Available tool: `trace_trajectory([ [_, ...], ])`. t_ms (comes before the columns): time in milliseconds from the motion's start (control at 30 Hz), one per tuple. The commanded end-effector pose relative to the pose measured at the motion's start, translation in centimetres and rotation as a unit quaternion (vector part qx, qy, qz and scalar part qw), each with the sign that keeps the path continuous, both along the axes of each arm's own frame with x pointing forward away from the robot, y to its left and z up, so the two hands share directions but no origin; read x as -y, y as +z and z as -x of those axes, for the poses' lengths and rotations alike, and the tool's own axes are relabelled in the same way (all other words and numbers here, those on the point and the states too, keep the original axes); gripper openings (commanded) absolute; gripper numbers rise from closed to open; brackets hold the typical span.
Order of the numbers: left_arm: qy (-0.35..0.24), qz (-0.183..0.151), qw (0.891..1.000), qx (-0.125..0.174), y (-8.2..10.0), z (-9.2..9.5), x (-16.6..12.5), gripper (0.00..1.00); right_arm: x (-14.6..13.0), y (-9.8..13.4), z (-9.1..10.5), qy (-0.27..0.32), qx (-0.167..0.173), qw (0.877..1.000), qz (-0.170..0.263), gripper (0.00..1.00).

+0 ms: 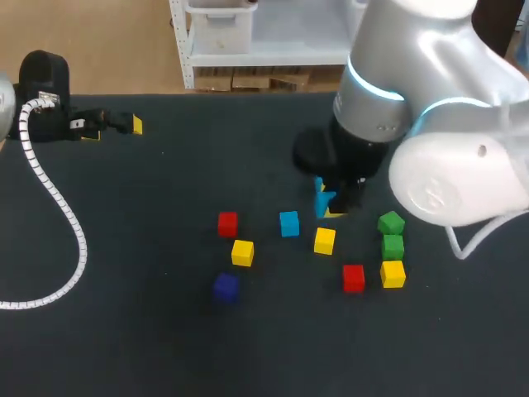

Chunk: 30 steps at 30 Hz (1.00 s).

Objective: Place the blue cubes, place green cubes on the blue cubes, place the yellow cubes on the green cubes, then place the red cubes on the yellow cubes, and place purple cube on the red cubes.

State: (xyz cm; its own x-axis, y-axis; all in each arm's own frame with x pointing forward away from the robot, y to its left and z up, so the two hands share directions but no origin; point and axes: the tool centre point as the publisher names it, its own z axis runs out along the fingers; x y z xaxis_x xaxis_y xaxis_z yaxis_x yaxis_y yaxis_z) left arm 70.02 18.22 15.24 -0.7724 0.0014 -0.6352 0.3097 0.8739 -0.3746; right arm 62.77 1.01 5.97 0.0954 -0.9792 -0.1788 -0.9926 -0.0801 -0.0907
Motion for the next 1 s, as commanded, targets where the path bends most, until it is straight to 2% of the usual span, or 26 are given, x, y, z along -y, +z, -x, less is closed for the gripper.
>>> trace_trajectory([
  [33,-0.003,0.005,1.000,0.003,-0.1,0.0,-0.2,1.00,-0.7,-0.6,-1.7,0.000,-0.016,1.000,0.005,0.00],
  [300,-0.003,0.005,1.000,0.003,-0.1,0.0,-0.2,1.00,-2.7,-2.4,-3.5,0.018,-0.011,1.000,0.013,0.00],
  [600,-0.003,0.005,1.000,0.003,-0.1,0.0,-0.2,1.00,-4.8,-3.8,-6.7,0.010,-0.010,0.999,0.041,0.00],
  [1000,-0.003,0.005,1.000,0.003,-0.1,0.0,-0.2,1.00,-5.1,-5.7,-10.5,-0.030,-0.023,0.997,0.068,0.00],
])
